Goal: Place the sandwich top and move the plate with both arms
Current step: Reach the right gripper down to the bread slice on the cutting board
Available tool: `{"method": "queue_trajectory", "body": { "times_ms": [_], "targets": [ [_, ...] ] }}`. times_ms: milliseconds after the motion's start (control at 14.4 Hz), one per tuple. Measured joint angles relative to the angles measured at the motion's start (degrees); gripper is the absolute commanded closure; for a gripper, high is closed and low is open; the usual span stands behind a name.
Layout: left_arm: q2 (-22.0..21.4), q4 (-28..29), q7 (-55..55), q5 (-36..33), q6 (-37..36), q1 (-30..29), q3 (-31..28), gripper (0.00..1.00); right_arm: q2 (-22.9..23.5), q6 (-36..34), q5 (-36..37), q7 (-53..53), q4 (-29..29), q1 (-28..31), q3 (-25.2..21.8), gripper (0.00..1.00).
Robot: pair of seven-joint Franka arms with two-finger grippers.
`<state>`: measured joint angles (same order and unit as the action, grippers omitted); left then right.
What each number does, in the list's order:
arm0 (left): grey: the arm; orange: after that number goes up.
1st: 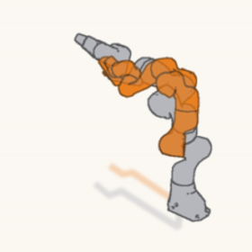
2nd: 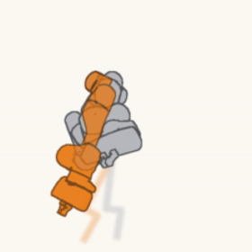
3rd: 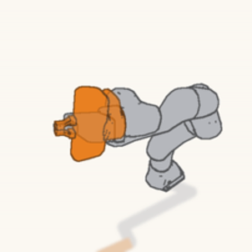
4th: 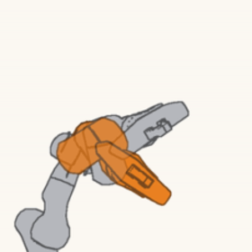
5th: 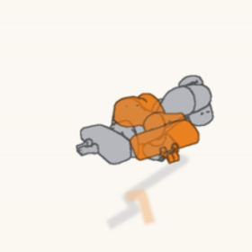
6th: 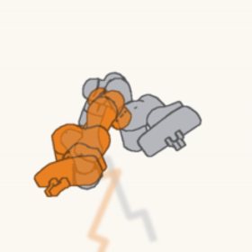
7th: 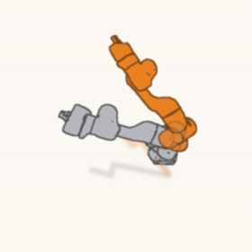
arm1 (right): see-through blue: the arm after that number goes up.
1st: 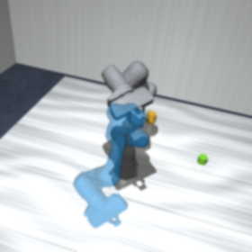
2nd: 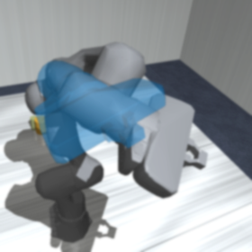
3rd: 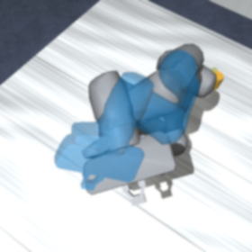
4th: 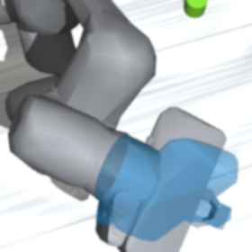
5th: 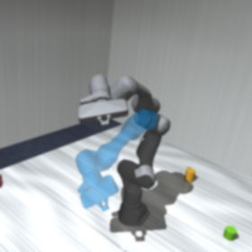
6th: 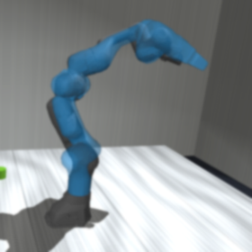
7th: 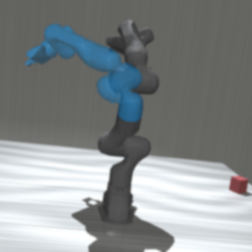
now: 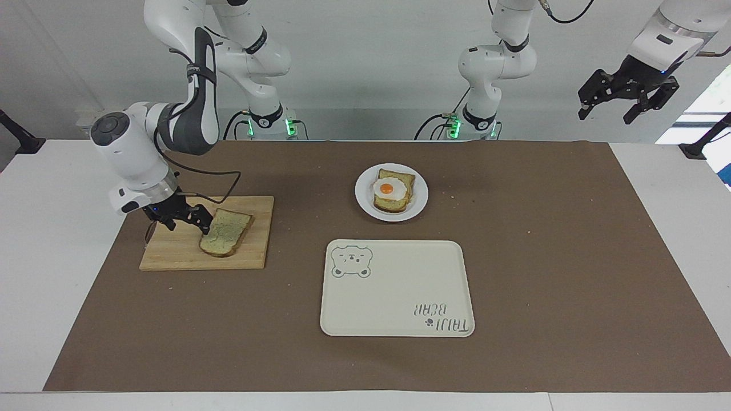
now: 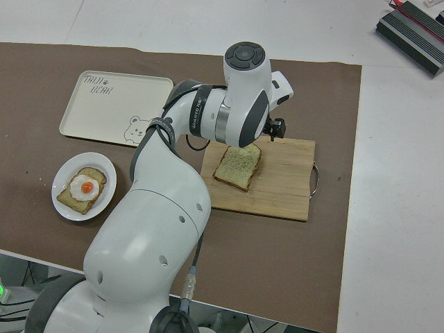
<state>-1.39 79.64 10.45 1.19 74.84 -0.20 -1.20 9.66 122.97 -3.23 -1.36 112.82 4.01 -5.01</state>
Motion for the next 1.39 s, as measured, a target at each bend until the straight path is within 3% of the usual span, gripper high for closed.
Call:
{"method": "queue_trajectory", "body": {
  "times_ms": [487,766,1184,1323,1393],
  "targets": [
    [0.0,0.0,0.0,0.0,0.0,0.0,-0.4,0.00,1.1,4.6,-0.3,0.0,4.2,0.0,0.0,0.00],
    [0.0,0.0,0.0,0.0,0.0,0.0,-0.4,0.00,1.9,7.8,-6.1,0.1,7.9,0.0,0.1,0.00],
    [0.0,0.0,0.0,0.0,0.0,0.0,-0.4,0.00,1.9,8.8,-6.8,0.1,9.1,0.2,-0.2,0.00],
    [0.0,0.0,0.0,0.0,0.0,0.0,-0.4,0.00,1.9,8.8,-6.8,0.1,9.2,0.2,-0.2,0.17],
    [0.0,0.0,0.0,0.0,0.0,0.0,-0.4,0.00,2.0,8.8,-6.8,0.1,9.2,0.2,-0.2,0.36]
  ]
}}
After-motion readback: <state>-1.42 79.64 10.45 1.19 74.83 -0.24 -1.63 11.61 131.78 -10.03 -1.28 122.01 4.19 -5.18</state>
